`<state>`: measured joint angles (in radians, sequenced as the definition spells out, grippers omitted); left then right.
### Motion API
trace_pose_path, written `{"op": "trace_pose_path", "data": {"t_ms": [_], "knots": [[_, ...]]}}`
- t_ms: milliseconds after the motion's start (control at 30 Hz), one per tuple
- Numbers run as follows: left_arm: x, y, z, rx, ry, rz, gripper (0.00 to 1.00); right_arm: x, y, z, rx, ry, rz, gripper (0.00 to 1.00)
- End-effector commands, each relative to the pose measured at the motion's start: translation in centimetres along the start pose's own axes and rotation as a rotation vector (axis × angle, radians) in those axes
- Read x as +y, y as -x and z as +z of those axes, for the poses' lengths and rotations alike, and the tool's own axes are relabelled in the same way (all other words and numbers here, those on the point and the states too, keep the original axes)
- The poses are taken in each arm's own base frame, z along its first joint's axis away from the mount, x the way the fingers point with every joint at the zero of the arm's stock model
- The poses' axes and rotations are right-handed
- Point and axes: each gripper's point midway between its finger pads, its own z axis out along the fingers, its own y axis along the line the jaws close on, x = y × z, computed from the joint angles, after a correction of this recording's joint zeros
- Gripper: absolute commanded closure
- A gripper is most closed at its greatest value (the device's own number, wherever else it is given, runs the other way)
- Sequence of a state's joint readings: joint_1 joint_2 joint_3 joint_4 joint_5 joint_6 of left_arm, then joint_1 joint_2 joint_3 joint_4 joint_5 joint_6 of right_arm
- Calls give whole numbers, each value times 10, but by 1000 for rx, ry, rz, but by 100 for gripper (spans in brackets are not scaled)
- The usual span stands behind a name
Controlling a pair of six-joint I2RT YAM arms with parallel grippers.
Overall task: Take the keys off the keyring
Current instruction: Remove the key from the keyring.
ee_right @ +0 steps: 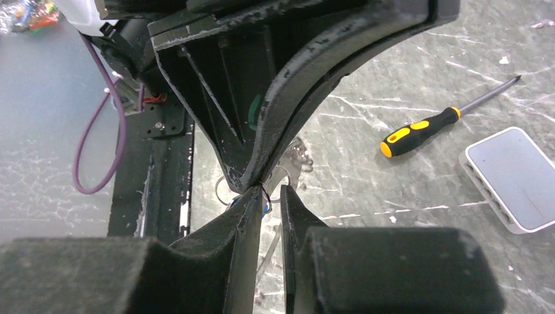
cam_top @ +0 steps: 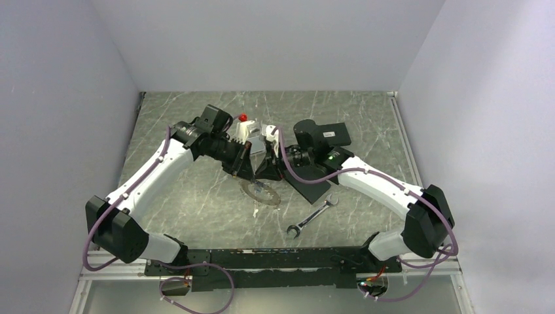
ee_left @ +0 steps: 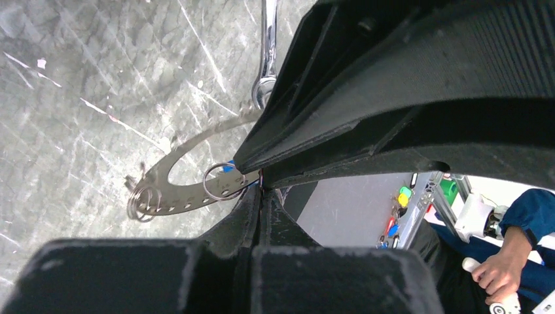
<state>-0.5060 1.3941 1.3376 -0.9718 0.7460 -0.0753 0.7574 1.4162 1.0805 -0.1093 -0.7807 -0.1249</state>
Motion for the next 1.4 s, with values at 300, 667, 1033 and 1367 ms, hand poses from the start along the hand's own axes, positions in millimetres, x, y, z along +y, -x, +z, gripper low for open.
{"op": "trace_pose_path", "data": {"t_ms": [300, 667, 1033, 1367], "knots": [[-42, 28, -16, -104, -188, 96, 100, -3, -6, 11, 20, -47, -144, 85], [-53, 31, -26, -206, -241, 165, 100, -8, -1, 8, -24, -70, -105, 81], [-45, 46, -22, -237, -203, 139, 100, -12, 1, 11, -35, -98, -107, 100], [-44, 45, -35, -253, -197, 175, 65, -34, 32, -14, -242, -98, 49, 100]]}}
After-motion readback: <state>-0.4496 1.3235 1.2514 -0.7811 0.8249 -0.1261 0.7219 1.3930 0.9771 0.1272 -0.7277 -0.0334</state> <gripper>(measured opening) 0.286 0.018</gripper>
